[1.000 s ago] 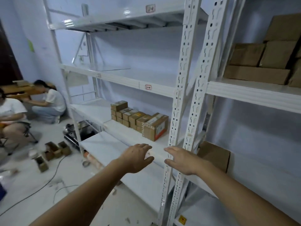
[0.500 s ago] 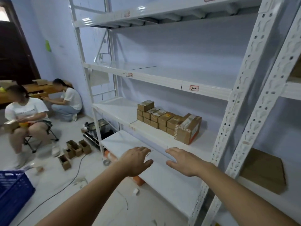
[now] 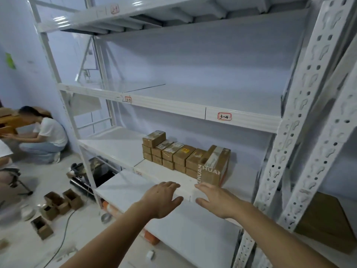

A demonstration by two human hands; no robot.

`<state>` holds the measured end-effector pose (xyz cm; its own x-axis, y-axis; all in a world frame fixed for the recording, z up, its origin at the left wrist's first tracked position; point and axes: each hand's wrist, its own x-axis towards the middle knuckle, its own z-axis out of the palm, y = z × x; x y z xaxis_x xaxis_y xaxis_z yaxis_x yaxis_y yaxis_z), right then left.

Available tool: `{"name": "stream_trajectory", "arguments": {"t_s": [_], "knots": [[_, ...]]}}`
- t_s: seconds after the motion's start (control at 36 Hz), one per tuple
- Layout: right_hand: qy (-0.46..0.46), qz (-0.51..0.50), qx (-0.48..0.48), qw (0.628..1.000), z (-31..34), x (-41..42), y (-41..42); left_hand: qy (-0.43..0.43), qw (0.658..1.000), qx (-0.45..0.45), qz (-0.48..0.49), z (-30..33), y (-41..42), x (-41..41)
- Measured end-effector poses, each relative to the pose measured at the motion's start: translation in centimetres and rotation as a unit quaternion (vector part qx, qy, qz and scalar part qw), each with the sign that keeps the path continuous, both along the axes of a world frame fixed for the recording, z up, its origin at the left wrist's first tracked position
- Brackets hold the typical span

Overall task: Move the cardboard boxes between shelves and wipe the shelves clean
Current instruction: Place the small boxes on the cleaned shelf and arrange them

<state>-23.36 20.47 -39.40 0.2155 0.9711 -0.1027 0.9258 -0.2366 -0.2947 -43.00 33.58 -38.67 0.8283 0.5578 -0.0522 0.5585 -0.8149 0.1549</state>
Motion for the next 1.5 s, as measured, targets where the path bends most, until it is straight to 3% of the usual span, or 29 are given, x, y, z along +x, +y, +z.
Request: {"name": "stream_trajectory", "arguments": {"t_s": [0.69, 0.83, 0.97, 1.11, 1.33, 1.5], "knots": [[0.018, -0.19, -0.043, 0.981, -2.4, 14.9, 9.4, 0.023, 0.985, -0.037, -0.165, -1.8, 17.4, 20.3], [0.022, -0.257, -0.053, 0.965, -3.0, 16.3, 12.0, 0.073, 0.978, -0.014, -0.194, -1.4, 20.7, 23.5], [0.033, -0.317, -0.041, 0.947, -3.4, 17.0, 13.5, 0.11, 0.98, -0.035, -0.163, -1.3, 21.9, 26.1], [0.074, -0.377, -0.004, 0.923, -4.3, 18.1, 14.3, 0.046, 0.979, -0.04, -0.197, -5.2, 23.8, 29.5], [0.202, -0.445, 0.029, 0.872, -5.5, 20.0, 16.9, -0.004, 0.985, -0.09, -0.145, -7.9, 24.4, 33.1], [0.304, -0.486, 0.054, 0.818, -7.7, 20.7, 18.0, -0.02, 0.987, -0.061, -0.147, -9.3, 23.7, 33.3]]}}
